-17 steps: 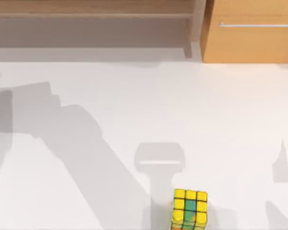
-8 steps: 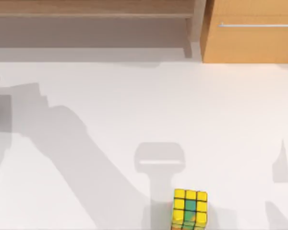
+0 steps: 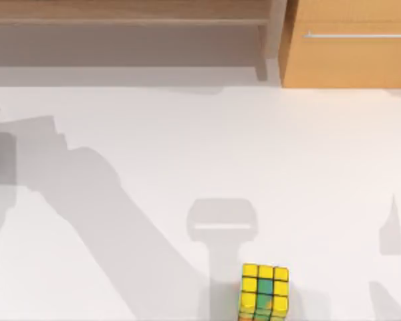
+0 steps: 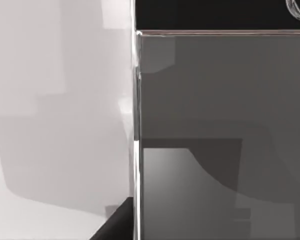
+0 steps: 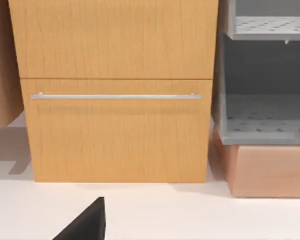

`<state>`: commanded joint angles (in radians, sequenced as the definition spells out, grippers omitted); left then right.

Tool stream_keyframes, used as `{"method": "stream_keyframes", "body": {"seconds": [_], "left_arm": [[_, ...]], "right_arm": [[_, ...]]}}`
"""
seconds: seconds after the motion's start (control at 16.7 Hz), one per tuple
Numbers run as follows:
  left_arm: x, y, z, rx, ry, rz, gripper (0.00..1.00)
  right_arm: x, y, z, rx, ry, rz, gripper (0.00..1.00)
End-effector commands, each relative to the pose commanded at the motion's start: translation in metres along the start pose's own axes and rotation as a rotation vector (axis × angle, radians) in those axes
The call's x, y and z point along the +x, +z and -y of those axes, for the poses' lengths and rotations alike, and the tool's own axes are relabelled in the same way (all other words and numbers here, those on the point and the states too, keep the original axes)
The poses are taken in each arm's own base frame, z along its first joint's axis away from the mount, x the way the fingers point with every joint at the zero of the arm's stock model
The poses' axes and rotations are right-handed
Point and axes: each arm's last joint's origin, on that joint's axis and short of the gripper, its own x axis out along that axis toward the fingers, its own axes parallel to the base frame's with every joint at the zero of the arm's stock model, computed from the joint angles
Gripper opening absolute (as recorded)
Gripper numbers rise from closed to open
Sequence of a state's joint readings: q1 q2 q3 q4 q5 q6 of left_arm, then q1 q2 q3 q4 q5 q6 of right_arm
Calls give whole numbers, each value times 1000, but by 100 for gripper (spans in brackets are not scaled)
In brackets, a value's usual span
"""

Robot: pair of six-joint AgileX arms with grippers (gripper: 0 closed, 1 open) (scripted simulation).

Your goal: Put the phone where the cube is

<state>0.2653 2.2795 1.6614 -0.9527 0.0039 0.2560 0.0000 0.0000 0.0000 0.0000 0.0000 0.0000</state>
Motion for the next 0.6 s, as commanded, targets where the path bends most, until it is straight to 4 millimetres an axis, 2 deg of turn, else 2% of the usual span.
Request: {"method": "stream_keyframes", "body": {"seconds": [0.3,0.6], "left_arm": [[0,0,0,0,0,0,2],[0,0,0,0,0,0,0]], "right_arm": [[0,0,0,0,0,0,100],[0,0,0,0,0,0,100]]}}
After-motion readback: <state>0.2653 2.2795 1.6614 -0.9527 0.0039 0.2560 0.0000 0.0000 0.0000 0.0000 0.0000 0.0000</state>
